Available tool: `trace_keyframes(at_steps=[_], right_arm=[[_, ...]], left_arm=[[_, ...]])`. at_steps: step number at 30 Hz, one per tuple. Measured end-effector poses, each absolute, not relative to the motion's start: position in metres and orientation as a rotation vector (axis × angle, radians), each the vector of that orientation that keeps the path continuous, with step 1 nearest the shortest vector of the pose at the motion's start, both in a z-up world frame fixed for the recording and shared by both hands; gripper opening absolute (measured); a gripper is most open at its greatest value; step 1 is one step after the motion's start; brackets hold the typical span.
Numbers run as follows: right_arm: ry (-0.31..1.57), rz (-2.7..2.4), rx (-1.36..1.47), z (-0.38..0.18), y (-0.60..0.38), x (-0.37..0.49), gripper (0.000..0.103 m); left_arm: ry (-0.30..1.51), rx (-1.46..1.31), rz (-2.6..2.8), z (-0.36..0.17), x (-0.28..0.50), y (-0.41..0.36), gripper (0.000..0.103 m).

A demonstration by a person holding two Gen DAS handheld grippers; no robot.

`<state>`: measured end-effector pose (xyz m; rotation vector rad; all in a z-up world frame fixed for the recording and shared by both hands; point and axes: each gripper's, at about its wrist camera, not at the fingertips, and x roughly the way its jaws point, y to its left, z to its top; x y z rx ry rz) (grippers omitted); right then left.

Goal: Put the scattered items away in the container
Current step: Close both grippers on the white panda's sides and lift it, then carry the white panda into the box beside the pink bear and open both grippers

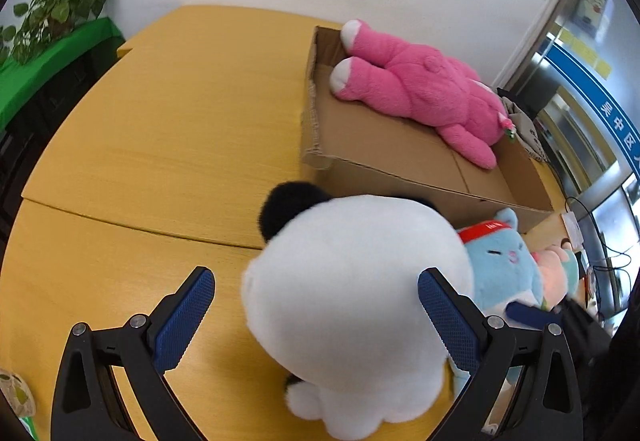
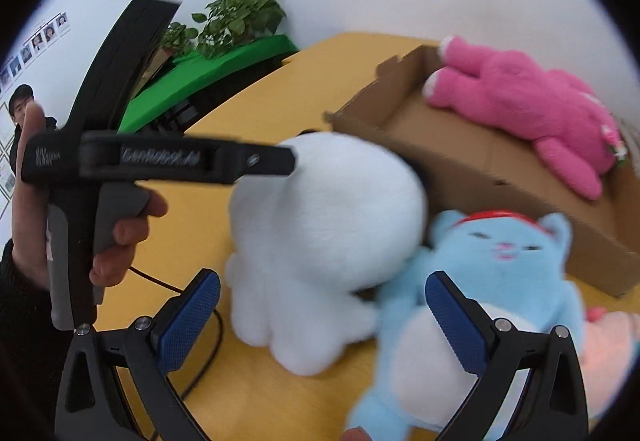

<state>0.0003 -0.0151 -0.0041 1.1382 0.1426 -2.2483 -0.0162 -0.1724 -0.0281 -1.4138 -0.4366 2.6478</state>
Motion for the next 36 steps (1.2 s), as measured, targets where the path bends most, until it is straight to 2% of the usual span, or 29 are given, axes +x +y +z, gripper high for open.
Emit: trace_keyframes(at_steps=[4, 8, 9, 10, 13, 15, 17, 23, 29, 32, 36], right_arm=[[0.153, -2.28, 1.215, -0.035, -0.04, -0.011, 0.103], [0.258, -2.344, 1.184, -0.049, -0.054, -0.009, 0.101], [0.245, -2.351, 1.178, -0.05, -0.054, -0.009, 0.097], [0.229, -2.359, 1.173, -0.05, -0.054, -0.01, 0.095], [0.194, -2.362, 1.158, -0.046, -0.05, -0.006, 0.083], [0.171, -2.363, 1.148, -0.043, -0.047, -0.004, 0.074], [0.148, -2.366, 1.139, -0.036, -0.043, 0.002, 0.069], [0.067, -2.408, 1.009, 0.014, -0.024, 0.008, 0.066], [0.041, -2.511, 0.841, 0.089, 0.002, -0.034, 0.067], [0.012, -2.539, 0.827, 0.111, 0.014, -0.073, 0.067], [-0.026, -2.532, 0.903, 0.106, 0.022, -0.134, 0.067]], left_arm=[[-0.469, -1.401, 2.558, -0.043, -0.026, -0.178, 0.103], [-0.509, -1.402, 2.452, -0.06, -0.032, -0.181, 0.102], [-0.544, -1.407, 2.418, -0.064, -0.033, -0.183, 0.1], [-0.579, -1.402, 2.383, -0.066, -0.033, -0.185, 0.091], [-0.591, -1.376, 2.358, -0.061, -0.027, -0.184, 0.076], [-0.57, -1.359, 2.368, -0.052, -0.02, -0.179, 0.069], [-0.544, -1.324, 2.384, -0.039, -0.012, -0.172, 0.064], [-0.451, -1.139, 2.45, 0.03, -0.006, -0.151, 0.064], [-0.26, -0.95, 2.495, 0.118, -0.059, -0.122, 0.064], [-0.189, -0.922, 2.498, 0.139, -0.113, -0.114, 0.064], [-0.186, -0.985, 2.486, 0.126, -0.182, -0.12, 0.064]])
